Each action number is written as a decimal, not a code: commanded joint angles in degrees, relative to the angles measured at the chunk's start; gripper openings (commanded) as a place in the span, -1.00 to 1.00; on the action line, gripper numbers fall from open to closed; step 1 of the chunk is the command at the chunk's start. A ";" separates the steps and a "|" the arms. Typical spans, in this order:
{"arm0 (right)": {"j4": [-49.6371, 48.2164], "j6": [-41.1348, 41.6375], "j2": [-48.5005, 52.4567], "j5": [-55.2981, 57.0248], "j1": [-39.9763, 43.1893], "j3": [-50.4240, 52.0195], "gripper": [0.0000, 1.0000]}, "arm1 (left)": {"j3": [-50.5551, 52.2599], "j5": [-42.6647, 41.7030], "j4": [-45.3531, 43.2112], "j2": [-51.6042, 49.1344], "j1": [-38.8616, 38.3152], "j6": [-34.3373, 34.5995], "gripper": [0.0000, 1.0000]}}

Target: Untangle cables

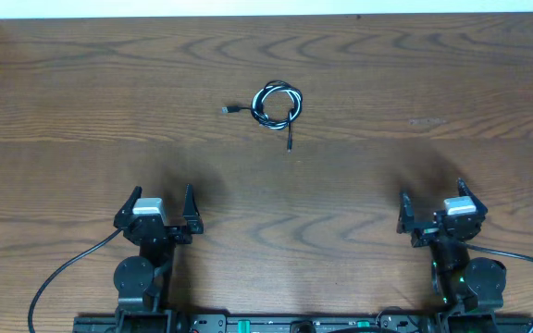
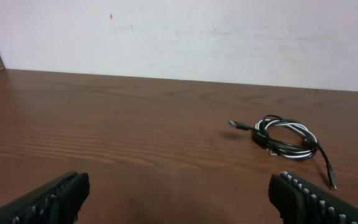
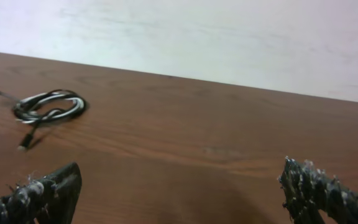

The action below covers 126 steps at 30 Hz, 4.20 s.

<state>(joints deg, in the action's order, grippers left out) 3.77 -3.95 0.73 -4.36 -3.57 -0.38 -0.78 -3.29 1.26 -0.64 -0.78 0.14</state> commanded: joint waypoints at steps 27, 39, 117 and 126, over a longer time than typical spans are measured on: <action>13.42 0.63 12.28 -9.90 -0.22 -18.84 0.98 | -33.05 -19.15 11.34 -39.71 0.22 0.09 0.96; 14.71 0.46 36.96 -18.69 -0.20 -33.62 0.99 | -54.82 -27.21 23.91 -60.92 -2.12 0.07 0.96; 38.29 7.56 65.72 -22.60 1.07 -58.71 0.38 | -93.22 -10.23 35.93 -108.98 -26.03 12.63 -0.85; 32.48 16.41 72.08 -28.09 -1.11 -58.71 0.29 | -93.20 -20.48 42.71 -104.61 -26.05 19.23 -0.85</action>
<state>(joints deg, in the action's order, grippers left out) 37.58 7.77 71.46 -28.32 -3.64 -58.35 -93.89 -18.39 42.96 -103.39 -26.81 15.62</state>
